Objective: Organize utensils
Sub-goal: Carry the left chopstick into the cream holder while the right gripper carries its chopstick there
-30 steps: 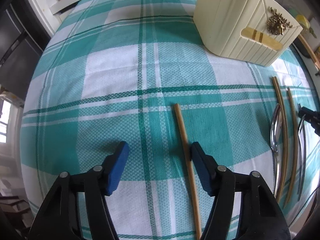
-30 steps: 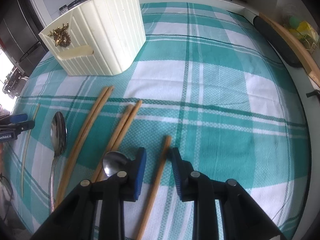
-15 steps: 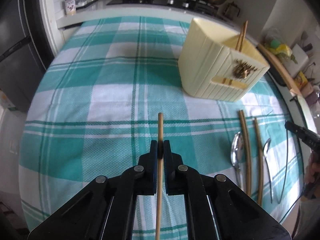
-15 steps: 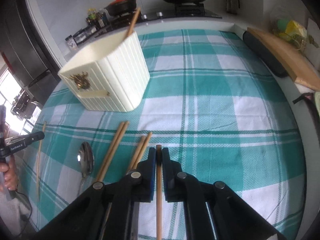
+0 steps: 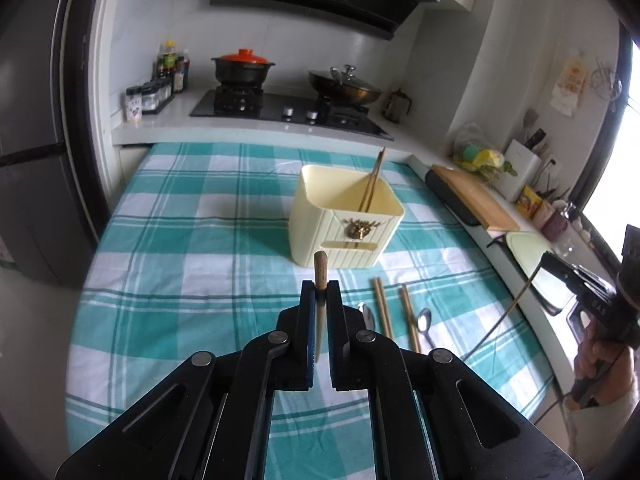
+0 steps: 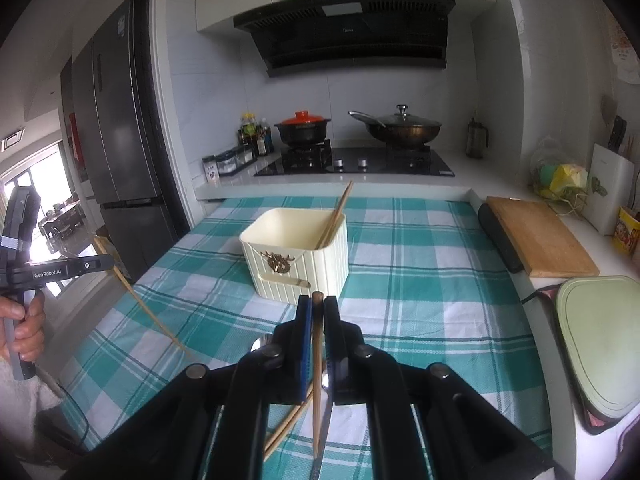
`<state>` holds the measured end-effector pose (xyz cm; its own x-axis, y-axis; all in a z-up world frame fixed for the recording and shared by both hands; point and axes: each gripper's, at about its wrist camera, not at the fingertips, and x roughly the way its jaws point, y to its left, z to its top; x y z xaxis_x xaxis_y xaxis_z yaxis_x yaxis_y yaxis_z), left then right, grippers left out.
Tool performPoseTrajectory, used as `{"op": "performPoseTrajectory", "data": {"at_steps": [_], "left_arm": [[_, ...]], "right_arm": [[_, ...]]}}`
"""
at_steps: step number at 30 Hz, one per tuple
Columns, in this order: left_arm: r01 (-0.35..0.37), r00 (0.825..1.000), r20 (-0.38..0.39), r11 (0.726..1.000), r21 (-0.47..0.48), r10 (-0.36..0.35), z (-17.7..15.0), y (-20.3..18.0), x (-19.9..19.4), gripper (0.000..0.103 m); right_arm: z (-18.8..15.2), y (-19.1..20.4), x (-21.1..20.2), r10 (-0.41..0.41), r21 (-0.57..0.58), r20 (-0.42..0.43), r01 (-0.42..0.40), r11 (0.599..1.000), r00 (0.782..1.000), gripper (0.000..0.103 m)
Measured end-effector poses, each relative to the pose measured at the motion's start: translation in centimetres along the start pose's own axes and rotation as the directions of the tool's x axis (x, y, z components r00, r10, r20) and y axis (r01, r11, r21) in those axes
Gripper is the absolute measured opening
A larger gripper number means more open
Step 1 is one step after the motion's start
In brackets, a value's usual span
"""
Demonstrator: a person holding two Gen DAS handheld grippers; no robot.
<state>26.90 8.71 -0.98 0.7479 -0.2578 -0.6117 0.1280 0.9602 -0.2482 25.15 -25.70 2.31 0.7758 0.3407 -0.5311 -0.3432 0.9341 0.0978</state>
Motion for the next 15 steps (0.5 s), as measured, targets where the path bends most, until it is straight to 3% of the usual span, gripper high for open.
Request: {"op": "performPoseTrajectory", "data": {"at_steps": [6, 15], "left_arm": [[0.020, 0.999, 0.042, 1.000, 0.015, -0.021, 0.1, -1.2, -1.2, 0.003], [0.036, 0.997, 0.068, 0.998, 0.044, -0.039, 0.4, -2.1, -2.4, 0.003]], "right_arm": [[1.1, 0.6, -1.9, -0.032, -0.009, 0.085, 0.033, 0.999, 0.996, 0.006], [2.9, 1.2, -3.1, -0.030, -0.029, 0.131, 0.034, 0.999, 0.991, 0.006]]}}
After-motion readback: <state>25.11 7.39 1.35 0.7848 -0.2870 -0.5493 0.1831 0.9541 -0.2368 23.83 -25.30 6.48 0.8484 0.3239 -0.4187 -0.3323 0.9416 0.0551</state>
